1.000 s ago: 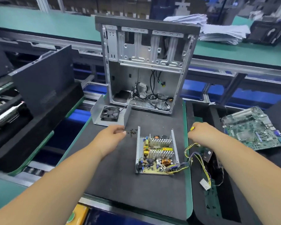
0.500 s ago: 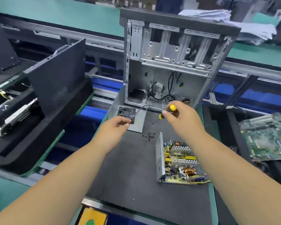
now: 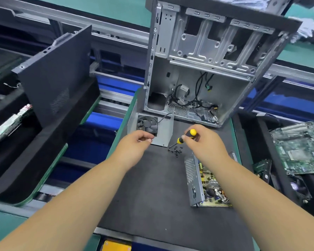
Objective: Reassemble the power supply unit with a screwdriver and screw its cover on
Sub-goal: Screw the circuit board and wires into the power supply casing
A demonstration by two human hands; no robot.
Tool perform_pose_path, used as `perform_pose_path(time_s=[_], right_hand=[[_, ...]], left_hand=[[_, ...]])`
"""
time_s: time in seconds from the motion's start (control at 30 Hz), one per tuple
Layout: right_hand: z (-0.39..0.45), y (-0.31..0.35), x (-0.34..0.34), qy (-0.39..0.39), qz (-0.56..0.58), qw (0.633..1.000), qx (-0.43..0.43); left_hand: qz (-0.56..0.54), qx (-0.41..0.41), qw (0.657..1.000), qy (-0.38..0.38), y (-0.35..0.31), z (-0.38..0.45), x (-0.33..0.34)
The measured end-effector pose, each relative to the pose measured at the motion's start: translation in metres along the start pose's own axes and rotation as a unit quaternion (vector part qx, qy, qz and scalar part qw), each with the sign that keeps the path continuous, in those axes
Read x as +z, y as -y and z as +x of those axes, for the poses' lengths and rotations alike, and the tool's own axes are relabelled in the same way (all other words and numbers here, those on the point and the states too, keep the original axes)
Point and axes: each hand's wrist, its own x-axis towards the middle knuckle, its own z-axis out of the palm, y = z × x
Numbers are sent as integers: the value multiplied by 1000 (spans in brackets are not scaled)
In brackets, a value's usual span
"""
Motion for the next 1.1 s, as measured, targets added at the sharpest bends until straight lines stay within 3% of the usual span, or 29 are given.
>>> perform_pose_path(time_s=[0.3,0.5,0.6,0.8,1.1], right_hand=[[-6,-3,3,-17,24,1000,-3],[-19,4,-26,-81,210,974,19],[-23,9,-42,-97,297,949,34],[-25,13,-56,-108,336,935,36],[-31,4,-60,-139,360,922,32]], left_hand=[[-38,-29,999,6,20,-5,5],[-111,-61,992,15,17,-5,19],[-209,-92,972,54,4,-3,27],[-378,-126,911,110,-20,-2,39],[-417,-123,896,85,-26,0,48]])
